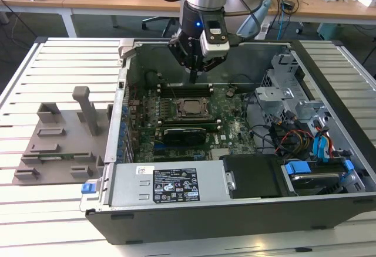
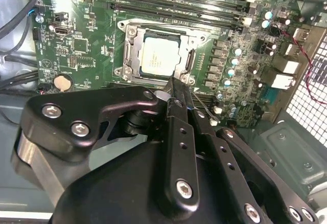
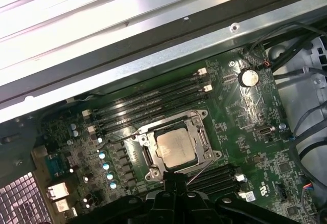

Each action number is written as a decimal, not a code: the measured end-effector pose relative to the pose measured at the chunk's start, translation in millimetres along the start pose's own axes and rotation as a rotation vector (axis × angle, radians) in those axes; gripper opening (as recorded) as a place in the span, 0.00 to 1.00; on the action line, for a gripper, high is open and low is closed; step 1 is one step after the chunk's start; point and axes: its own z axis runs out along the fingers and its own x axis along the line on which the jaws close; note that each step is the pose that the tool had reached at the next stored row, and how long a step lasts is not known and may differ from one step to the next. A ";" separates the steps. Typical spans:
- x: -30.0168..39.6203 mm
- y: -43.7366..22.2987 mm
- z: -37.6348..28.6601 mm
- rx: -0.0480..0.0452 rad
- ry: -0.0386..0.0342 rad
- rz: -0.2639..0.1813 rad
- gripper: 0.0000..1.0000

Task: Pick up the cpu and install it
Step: 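Install the first cpu locking lever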

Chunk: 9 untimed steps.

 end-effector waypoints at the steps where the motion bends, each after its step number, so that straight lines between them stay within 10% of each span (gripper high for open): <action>1: 0.0 0.0 0.0 0.0001 -0.0001 -0.003 0.11; 9: 0.0 0.0 0.0 0.0018 -0.0029 -0.059 0.11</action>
